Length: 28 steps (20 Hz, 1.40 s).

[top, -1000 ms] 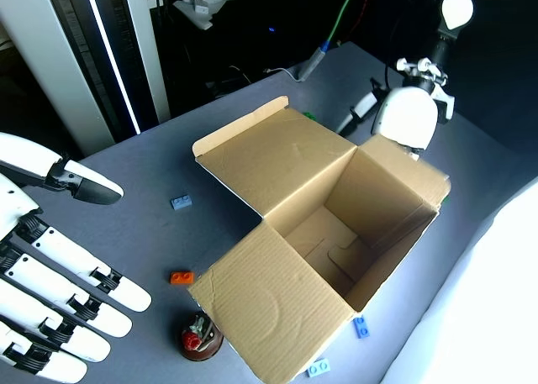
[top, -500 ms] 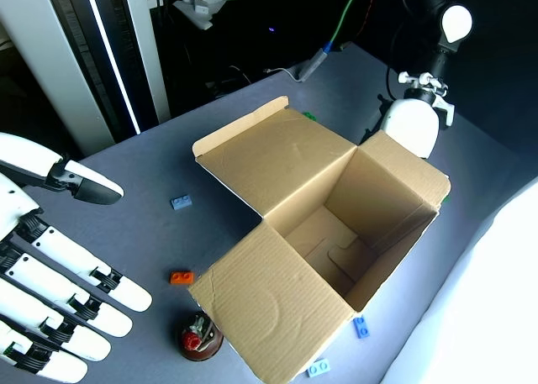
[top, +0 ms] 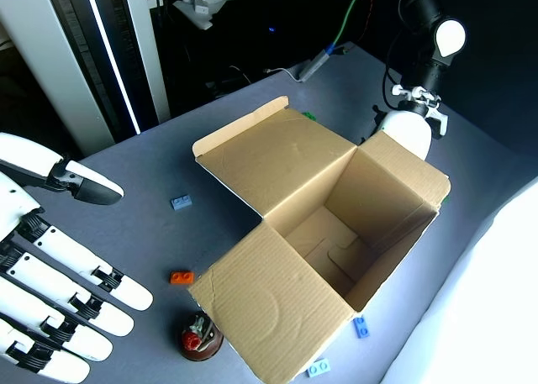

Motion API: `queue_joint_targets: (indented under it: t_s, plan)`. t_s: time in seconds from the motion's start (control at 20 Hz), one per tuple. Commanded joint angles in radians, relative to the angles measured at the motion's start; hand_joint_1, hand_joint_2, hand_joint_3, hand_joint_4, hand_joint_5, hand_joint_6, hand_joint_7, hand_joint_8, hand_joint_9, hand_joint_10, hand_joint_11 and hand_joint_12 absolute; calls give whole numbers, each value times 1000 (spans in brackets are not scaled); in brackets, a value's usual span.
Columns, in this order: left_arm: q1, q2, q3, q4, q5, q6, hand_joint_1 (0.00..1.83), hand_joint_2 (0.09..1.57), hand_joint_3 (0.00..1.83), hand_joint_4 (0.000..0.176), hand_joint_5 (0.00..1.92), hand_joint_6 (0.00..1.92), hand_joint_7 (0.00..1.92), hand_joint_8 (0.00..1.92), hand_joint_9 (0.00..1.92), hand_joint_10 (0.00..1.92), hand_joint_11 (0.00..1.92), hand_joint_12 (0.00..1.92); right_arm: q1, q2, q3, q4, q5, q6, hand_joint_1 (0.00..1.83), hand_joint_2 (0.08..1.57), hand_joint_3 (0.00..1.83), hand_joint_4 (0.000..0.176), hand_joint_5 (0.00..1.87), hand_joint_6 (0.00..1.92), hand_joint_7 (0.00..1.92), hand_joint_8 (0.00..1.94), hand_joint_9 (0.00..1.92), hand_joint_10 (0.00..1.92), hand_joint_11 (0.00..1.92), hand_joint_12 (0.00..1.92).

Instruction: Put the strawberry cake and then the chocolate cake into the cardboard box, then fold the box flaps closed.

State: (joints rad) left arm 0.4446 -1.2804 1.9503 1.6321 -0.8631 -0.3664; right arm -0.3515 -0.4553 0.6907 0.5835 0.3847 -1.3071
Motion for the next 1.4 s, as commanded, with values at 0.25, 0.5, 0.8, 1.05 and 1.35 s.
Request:
queue_joint_targets:
  t_s: [0.25,0.5,0.8,1.05,1.35]
  plan:
    - [19,-11,32,-97,-6,31,1116,1030,21,49,226,28,339,23,395,68,16,1186,15,7,6,-9,110,0,87,1174,1,0,151,1,167,1,122,1,0,277]
    - [24,-11,33,-105,-6,30,1277,1077,0,42,400,649,349,691,268,1357,308,1539,15,6,6,-9,110,0,75,1179,2,0,156,0,176,0,136,5,0,308]
    - [23,-9,35,-105,-15,21,1463,1086,0,0,327,1495,124,1799,363,1920,446,1921,15,6,6,-9,107,0,67,1185,2,0,151,5,169,4,140,4,0,316]
    - [5,-7,58,-104,-35,19,1615,1201,44,0,384,1367,201,1797,582,1672,422,1921,-26,-10,10,27,140,0,68,1185,0,0,151,2,164,0,129,2,0,323]
    - [-50,13,98,-68,-62,-9,1444,1321,8,0,427,1280,457,1695,558,1820,448,1921,-104,-80,58,138,241,2,58,1186,1,0,144,1,161,1,122,4,0,227]
